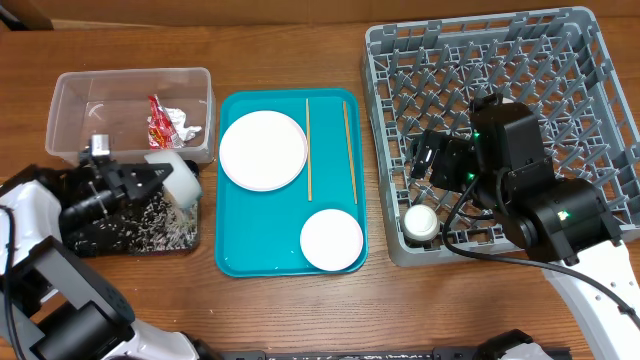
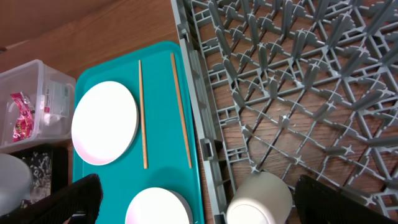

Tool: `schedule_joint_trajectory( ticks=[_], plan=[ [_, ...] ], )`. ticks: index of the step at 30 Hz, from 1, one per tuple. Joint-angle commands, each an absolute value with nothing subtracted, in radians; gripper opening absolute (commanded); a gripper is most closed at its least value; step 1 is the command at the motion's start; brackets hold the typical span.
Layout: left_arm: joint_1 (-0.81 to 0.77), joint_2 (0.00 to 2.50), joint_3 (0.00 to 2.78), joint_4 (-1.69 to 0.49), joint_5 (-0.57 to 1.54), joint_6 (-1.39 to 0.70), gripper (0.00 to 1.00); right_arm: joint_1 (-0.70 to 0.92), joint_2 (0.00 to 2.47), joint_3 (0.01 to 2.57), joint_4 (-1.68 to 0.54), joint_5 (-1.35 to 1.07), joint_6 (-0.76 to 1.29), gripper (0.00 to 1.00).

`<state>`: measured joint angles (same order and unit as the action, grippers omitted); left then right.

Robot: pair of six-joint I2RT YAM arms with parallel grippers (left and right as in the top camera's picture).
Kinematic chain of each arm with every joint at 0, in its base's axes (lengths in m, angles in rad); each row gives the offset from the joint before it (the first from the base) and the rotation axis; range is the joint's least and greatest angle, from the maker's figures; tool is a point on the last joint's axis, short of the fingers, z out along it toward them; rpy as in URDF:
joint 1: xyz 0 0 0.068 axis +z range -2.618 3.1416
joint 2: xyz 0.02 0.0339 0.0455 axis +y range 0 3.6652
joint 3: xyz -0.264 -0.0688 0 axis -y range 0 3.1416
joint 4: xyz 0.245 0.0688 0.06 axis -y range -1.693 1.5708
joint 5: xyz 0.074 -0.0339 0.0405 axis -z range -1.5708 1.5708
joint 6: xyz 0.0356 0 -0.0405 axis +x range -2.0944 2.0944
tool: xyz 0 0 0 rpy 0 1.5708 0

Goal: Sort waste into correct bins and load items into the dishwasher
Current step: 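Tip the bowl over the black tray to pour out the rice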

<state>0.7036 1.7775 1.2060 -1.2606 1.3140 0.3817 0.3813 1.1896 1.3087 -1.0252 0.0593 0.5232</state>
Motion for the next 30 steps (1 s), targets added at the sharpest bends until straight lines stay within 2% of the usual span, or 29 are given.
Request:
schedule_joint_trajectory(
  ticks=[1,10,22,24,27,28,30],
  plan=[
    [0.746,1.778,1.206,-1.275,1.443,0.522,0.04,0.385,1.19,1.324,-1.024,0.07,0.523,1.0],
    [0.755,1.778,1.2,-1.408,1.468,0.718,0.04,0.385,1.19,1.323,-1.024,0.07,0.523,1.0],
    [0.766,1.778,1.199,-1.465,1.473,0.8,0.04,0.385,1.19,1.324,-1.024,0.07,0.523,1.0],
    [0.766,1.778,1.199,-1.498,1.472,0.741,0.04,0.385,1.19,1.323,-1.024,0.07,0.523,1.0],
    [0.765,1.776,1.199,-1.555,1.481,0.856,0.04,0.385,1.19,1.324,-1.024,0.07,0.523,1.0],
    [0.769,1.777,1.199,-1.525,1.471,0.863,0.04,0.385,1.19,1.324,-1.024,0.07,0.523,1.0],
    [0.78,1.779,1.199,-1.467,1.465,0.752,0.04,0.385,1.19,1.324,-1.024,0.07,0.523,1.0]
  ],
)
